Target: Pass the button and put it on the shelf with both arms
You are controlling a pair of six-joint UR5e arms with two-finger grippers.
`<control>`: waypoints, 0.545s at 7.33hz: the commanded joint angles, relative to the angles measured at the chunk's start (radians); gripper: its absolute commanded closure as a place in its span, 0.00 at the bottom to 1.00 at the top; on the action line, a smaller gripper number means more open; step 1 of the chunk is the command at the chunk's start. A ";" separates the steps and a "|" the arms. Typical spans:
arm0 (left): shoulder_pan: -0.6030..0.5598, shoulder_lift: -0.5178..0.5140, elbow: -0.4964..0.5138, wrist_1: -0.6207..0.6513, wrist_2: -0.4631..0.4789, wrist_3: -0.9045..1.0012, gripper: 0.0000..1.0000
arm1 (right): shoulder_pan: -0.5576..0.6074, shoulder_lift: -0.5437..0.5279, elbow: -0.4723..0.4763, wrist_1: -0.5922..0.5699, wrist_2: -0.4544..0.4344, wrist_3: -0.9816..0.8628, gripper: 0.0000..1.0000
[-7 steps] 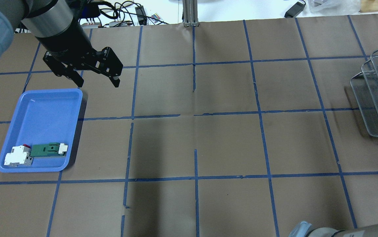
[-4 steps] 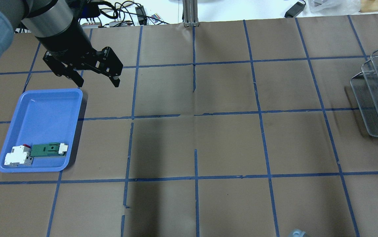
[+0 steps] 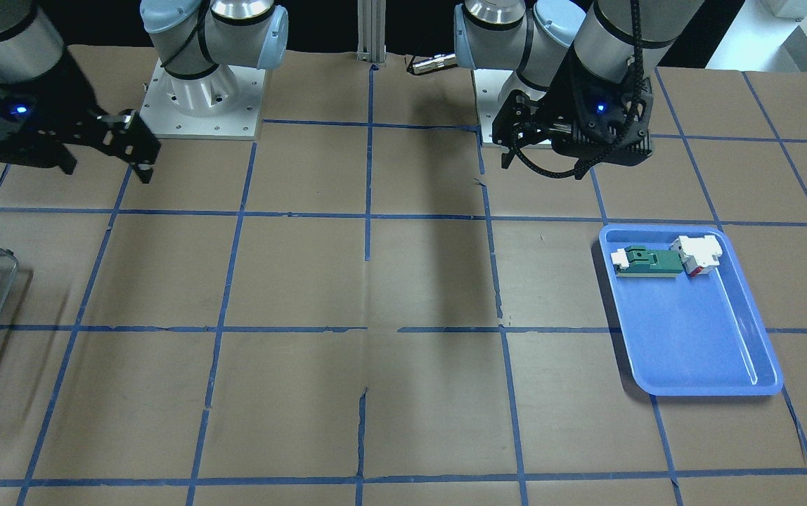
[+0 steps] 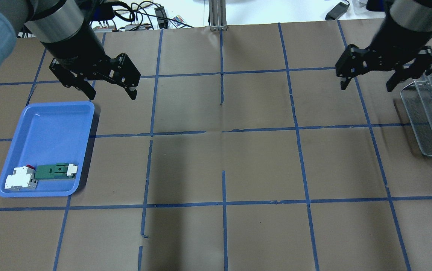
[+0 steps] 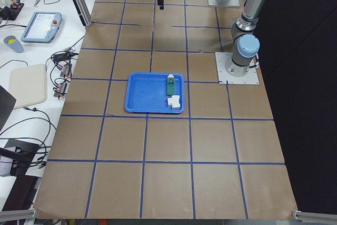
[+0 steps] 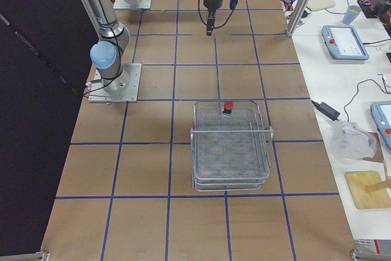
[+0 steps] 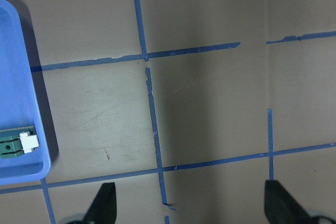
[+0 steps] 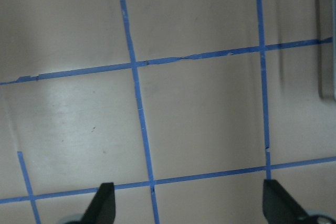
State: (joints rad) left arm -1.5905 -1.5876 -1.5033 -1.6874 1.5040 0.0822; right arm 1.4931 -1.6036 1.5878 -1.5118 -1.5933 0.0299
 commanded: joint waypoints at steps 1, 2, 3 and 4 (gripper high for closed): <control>0.001 0.000 0.002 0.000 0.004 0.001 0.00 | 0.096 -0.062 0.000 0.089 0.009 0.068 0.00; 0.001 0.000 0.002 0.000 0.004 0.001 0.00 | 0.095 -0.093 0.003 0.154 0.012 0.061 0.00; 0.001 0.000 0.000 0.000 0.004 0.001 0.00 | 0.093 -0.099 0.006 0.172 0.013 0.050 0.00; 0.001 0.000 0.002 0.000 0.004 0.001 0.00 | 0.089 -0.098 0.006 0.173 0.022 0.030 0.00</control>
State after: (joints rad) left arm -1.5892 -1.5877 -1.5024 -1.6874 1.5078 0.0828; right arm 1.5841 -1.6947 1.5924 -1.3554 -1.5791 0.0785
